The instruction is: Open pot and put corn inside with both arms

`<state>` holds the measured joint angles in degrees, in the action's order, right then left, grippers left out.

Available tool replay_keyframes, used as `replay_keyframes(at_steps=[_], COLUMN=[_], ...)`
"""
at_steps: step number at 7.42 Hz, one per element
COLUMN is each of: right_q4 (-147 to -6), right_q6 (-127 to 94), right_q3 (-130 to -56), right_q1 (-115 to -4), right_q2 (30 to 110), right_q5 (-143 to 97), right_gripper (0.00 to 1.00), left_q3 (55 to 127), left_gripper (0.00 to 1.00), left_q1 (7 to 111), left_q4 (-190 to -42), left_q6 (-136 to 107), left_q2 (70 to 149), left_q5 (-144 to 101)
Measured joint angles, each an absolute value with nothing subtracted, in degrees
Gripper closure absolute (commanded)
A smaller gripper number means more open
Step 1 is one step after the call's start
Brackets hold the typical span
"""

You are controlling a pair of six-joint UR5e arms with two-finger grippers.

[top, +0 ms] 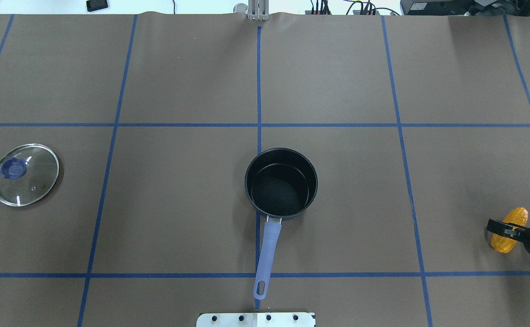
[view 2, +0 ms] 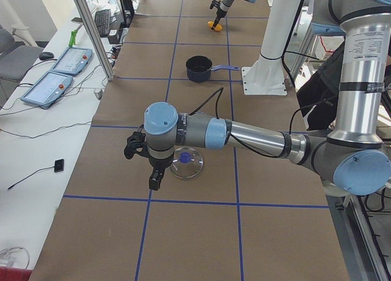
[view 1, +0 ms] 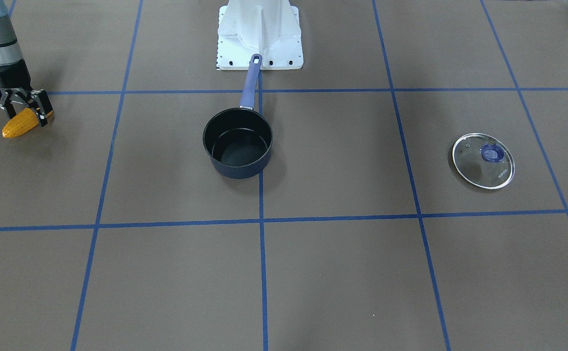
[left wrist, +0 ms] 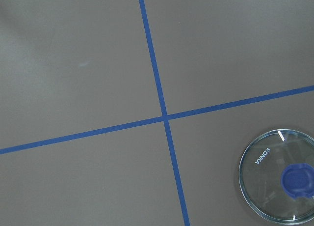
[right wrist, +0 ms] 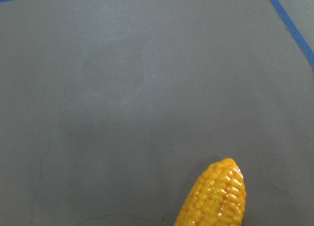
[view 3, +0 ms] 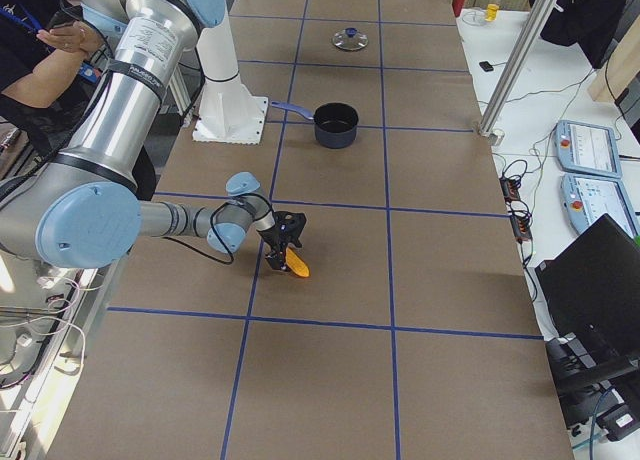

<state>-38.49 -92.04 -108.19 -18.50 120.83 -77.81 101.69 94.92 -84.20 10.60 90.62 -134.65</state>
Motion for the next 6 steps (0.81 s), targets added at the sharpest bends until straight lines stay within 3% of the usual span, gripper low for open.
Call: replay_keyframes(at_steps=[1,6], right_q4=[-38.5,-38.5], right_q6=[-92.4,-91.7], right_q3=[-108.1,-111.0], right_q1=[-18.0,-18.1], right_q2=[120.9,120.0], right_q5=[-77.3,-77.4], right_gripper=[0.96,1.0], left_q3=[101.7,102.7], left_gripper=[0.01,0.01], left_q1=[94.9,94.9], left_q4=[-84.2,-84.2], left_q6=[10.6,10.6], left_q2=[90.6,89.4], left_q5=[-134.6,-134.7])
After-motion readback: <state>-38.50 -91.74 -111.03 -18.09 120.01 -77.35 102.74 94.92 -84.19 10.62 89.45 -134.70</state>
